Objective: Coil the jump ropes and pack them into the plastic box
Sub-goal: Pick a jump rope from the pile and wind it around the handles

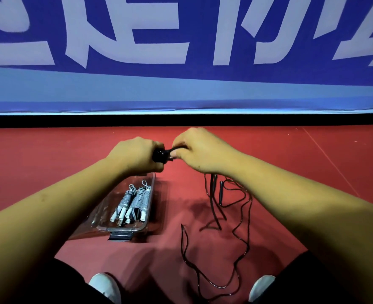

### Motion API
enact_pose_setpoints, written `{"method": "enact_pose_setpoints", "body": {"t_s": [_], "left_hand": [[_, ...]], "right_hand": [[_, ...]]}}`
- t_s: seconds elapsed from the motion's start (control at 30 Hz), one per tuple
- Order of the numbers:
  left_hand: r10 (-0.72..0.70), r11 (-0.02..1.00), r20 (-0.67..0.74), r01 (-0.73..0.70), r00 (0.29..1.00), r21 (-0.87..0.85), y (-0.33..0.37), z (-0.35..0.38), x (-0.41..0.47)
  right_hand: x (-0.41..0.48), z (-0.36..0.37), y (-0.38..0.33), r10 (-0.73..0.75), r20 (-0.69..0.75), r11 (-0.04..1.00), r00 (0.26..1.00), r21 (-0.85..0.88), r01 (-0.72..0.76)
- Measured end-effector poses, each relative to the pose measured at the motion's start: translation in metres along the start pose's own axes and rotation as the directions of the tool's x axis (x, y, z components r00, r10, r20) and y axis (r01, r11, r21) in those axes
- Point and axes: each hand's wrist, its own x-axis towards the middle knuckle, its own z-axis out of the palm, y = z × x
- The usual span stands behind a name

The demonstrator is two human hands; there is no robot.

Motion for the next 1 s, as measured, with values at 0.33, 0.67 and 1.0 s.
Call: {"method": "enact_pose_setpoints", "body": {"t_s": [0.33,0.67,1.0], "left_hand": [[0.235,0.949,0.057,-0.216,0.97,-0.23,0.036,-0.014,-0.013],[0.116,0.56,-0.117,-0.162,0.986,-0.813,0.038,-0.021,-0.023],[-0.108,0.63,-0.119,-0.025,0.987,-0.776,0.007,-0.03,-0.011]], "right_hand": [[0.008,-0.013,0.042,0.117,-0.181,0.983,0.976,0.159,-0.089],[-0.002,-0.004,0.057,0.193,0.003,0.893,0.981,0.414,-0.177],[-0.004,0.009,0.028,0.119,0.186,0.967,0.975,0.2,-0.157]]}}
